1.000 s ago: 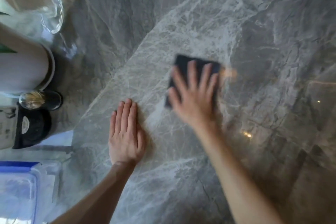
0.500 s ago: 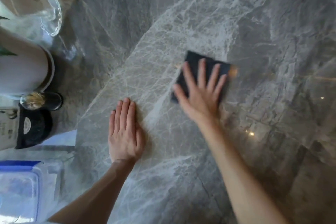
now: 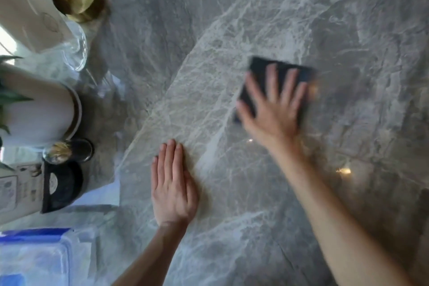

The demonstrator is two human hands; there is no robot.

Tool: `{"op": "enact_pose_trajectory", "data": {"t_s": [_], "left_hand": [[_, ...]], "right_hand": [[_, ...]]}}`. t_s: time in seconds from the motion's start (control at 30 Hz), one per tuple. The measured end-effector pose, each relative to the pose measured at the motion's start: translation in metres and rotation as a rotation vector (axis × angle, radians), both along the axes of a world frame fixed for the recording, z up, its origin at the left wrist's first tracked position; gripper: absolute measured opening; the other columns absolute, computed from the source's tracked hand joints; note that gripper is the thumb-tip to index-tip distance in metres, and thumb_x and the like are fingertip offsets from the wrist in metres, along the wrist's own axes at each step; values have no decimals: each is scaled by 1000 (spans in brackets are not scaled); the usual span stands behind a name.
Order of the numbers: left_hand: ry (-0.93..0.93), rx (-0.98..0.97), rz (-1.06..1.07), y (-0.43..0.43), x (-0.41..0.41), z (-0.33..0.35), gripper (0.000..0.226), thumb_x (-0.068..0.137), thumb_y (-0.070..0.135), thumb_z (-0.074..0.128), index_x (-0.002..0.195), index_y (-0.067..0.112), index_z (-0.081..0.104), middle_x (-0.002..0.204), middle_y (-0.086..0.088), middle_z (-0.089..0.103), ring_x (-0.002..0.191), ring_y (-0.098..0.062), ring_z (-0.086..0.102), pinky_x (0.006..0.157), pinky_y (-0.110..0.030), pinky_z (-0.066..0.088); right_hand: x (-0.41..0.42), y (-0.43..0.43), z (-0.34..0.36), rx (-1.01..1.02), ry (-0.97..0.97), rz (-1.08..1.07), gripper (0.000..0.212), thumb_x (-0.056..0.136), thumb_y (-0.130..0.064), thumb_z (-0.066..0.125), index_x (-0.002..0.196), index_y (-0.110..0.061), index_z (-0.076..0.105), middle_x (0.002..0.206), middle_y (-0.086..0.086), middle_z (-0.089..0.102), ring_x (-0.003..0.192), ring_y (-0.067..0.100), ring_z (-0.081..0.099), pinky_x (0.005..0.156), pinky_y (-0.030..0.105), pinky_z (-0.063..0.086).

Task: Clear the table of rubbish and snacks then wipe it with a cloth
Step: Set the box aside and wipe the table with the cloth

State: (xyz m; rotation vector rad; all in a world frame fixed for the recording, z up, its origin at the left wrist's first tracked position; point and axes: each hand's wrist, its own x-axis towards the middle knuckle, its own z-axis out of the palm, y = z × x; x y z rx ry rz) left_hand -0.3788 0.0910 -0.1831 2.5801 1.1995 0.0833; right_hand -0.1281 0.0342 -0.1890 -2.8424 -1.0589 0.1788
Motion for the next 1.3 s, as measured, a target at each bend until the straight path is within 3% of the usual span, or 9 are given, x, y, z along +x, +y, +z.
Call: {"op": "enact_pose_trajectory", "data": {"t_s": [0.2, 0.4, 0.57, 0.83, 0.9, 1.0, 1.07, 1.2, 1.3], "left_hand": [[3, -14, -2, -2, 3, 9, 63, 88, 21, 30, 148, 2, 35, 159, -12, 30, 150, -27, 22, 121, -50, 23], [-65, -16, 29, -2, 0, -1, 61, 89, 18, 33, 149, 6, 35, 160, -8, 28, 152, -22, 19, 124, -45, 17], [-114, -38, 17, -1, -2, -1, 60, 90, 14, 36, 149, 8, 36, 160, -6, 30, 151, -20, 20, 125, -42, 15], [-252, -300, 65, 3, -6, 20, 70, 86, 36, 35, 149, 7, 36, 158, -2, 26, 151, -21, 20, 125, -38, 8], [-348, -413, 109, -1, -7, 32, 78, 89, 52, 34, 151, 6, 29, 158, 2, 19, 152, -18, 12, 126, -34, 4], [-403, -399, 93, -32, -10, 58, 94, 87, 74, 19, 150, 6, 31, 158, 1, 22, 152, -15, 9, 125, -30, 1], [-401, -511, 128, -65, -2, 77, 97, 82, 80, 17, 148, 10, 38, 156, 6, 25, 149, -10, 13, 124, -32, 8], [-351, -1020, 173, -125, 41, 123, 33, 100, 40, 43, 130, 27, 52, 147, -2, 50, 137, -16, 45, 107, -16, 38], [-411, -1334, 219, -149, 66, 156, 29, 101, 33, 44, 125, 26, 60, 131, 1, 64, 121, -17, 61, 97, -17, 48]], "right_hand": [[-101, -106, 12, -15, 40, 537, 68, 87, -66, 40, 149, -50, 17, 164, 0, 13, 150, 40, 5, 115, 65, 15], [41, -67, 6, -57, 3, -199, 72, 86, -66, 33, 151, -45, 13, 164, 2, 14, 149, 42, 7, 116, 66, 8], [-59, -23, 6, 48, 3, 344, 66, 86, -52, 43, 149, -44, 26, 161, -7, 23, 151, 35, 8, 119, 60, 11], [-108, -232, 50, 73, 703, 682, 43, 69, -14, 62, 103, -38, 72, 131, -25, 59, 139, 0, 39, 120, 26, 25], [-90, -279, 68, 41, 864, 422, 42, 72, -7, 58, 94, -40, 73, 123, -18, 67, 127, -3, 52, 112, 17, 31], [-40, -326, 95, 307, 1101, -562, 35, 92, 1, 50, 83, -23, 74, 99, 24, 72, 94, 6, 67, 77, 32, 46], [-7, -340, 105, 504, 1247, -908, 27, 97, -17, 46, 101, -7, 72, 85, 19, 72, 95, 27, 67, 68, 35, 49], [19, -299, 135, 754, 1504, -986, 43, 101, -20, 38, 88, -6, 78, 82, 15, 76, 86, 33, 71, 65, 34, 60], [10, -244, 169, 781, 1665, -837, 35, 103, -24, 41, 116, -5, 66, 125, 26, 63, 123, 42, 54, 107, 47, 44]]}}
